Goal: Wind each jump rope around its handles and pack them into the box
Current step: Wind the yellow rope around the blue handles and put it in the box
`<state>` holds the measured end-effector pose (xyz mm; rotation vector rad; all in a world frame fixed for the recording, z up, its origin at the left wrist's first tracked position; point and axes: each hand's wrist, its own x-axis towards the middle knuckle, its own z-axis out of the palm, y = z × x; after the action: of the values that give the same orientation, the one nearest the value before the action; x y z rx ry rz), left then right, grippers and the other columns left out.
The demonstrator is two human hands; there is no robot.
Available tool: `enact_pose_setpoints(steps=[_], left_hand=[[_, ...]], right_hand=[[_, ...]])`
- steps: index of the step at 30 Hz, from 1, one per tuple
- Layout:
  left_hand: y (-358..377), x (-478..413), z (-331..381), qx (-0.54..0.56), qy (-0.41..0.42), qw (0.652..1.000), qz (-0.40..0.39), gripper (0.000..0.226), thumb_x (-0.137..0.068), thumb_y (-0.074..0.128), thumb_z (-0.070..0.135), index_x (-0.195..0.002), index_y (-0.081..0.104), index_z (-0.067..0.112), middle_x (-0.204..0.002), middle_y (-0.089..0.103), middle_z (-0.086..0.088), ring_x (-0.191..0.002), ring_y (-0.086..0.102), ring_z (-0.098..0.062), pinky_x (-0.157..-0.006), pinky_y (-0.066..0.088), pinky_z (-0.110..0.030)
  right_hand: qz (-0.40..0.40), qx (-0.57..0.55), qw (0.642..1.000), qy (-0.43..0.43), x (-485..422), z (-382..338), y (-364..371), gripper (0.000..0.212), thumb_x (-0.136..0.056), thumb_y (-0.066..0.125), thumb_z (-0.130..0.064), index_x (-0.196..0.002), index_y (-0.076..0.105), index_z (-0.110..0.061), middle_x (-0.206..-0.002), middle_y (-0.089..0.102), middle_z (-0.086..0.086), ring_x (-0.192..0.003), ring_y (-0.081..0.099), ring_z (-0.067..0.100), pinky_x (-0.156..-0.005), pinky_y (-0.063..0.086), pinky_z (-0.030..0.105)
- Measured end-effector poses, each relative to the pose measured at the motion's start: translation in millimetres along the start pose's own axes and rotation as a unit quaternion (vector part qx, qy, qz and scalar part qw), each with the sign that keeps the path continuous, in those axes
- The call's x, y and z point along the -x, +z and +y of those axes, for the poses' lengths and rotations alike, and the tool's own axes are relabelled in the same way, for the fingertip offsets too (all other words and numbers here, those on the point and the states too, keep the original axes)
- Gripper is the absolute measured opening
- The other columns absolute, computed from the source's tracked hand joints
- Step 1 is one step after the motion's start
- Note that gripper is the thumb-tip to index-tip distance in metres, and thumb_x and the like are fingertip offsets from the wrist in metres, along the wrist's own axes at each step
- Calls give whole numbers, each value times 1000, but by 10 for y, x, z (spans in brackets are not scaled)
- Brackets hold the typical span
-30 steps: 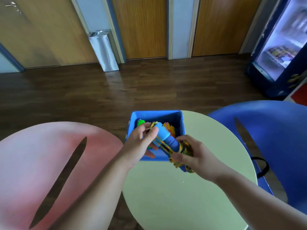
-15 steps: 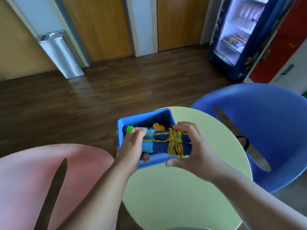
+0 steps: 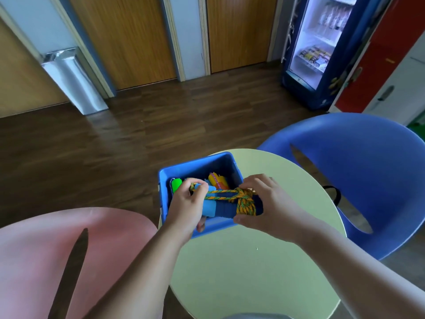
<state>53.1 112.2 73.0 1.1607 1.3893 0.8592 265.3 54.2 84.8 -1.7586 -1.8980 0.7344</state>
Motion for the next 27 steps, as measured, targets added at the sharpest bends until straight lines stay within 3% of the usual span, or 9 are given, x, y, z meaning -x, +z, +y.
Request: enact_pose_setpoints(steps=[6,11,13,14,16,18,21,27], left_hand=[[-198,-332,162,-5,-3,998,-58,12,-96,61,31,-90,67,23,-59,51,-13,-34,39,-24,-41,35,-25],[-444,-545,229,0,-22,997,-69,29,-104,53,45,-116,64,21,-71,62,-12,-42,55,-24,-44,49,-29],[-546,-613,180,-57,21,998,-16,29,-104,52,48,-120,63,27,-91,69,-5,-57,67,-24,-56,59,-37],[-601,-649,98,-130,62,989,34,27,-103,55,46,-121,63,29,-102,70,-2,-72,71,-22,-70,59,-37],[-696,-703,-158,-296,140,935,132,39,-97,60,44,-129,63,23,-120,66,-5,-106,65,-26,-95,47,-34],[-746,-734,-455,-351,151,912,151,60,-90,61,48,-140,56,15,-135,58,-13,-127,52,-34,-109,39,-44],[-751,-687,-730,-294,113,945,93,77,-92,71,40,-155,37,12,-153,43,-12,-144,38,-30,-119,32,-41],[-745,-613,-935,-259,104,957,74,80,-96,71,27,-160,26,8,-165,29,-9,-153,25,-19,-117,15,-18]], right_hand=[[-28,157,979,-127,-235,-199,34,69,-81,69,-45,-144,43,-40,-134,54,-4,-114,58,21,-93,51,36],[-8,117,988,-102,-426,-280,200,56,-89,66,-46,-141,48,-44,-132,53,-4,-110,58,20,-88,52,35],[-10,56,997,-47,-493,-292,308,56,-90,68,-47,-142,47,-46,-126,55,-5,-103,59,18,-86,50,32],[-8,35,999,-16,-532,-288,373,56,-91,68,-48,-142,45,-46,-121,55,-4,-98,59,19,-83,49,32],[-13,19,999,44,-619,-265,506,55,-94,63,-51,-143,41,-47,-111,54,0,-90,58,22,-78,47,32],[-35,21,995,89,-704,-271,644,51,-98,57,-52,-144,35,-48,-107,51,4,-83,58,24,-73,44,32],[-59,34,988,138,-817,-327,857,48,-101,51,-50,-144,30,-50,-109,47,9,-80,57,27,-71,45,34],[-82,114,974,179,-983,-421,1149,54,-96,58,-55,-143,37,-42,-129,41,12,-111,45,38,-97,47,51]])
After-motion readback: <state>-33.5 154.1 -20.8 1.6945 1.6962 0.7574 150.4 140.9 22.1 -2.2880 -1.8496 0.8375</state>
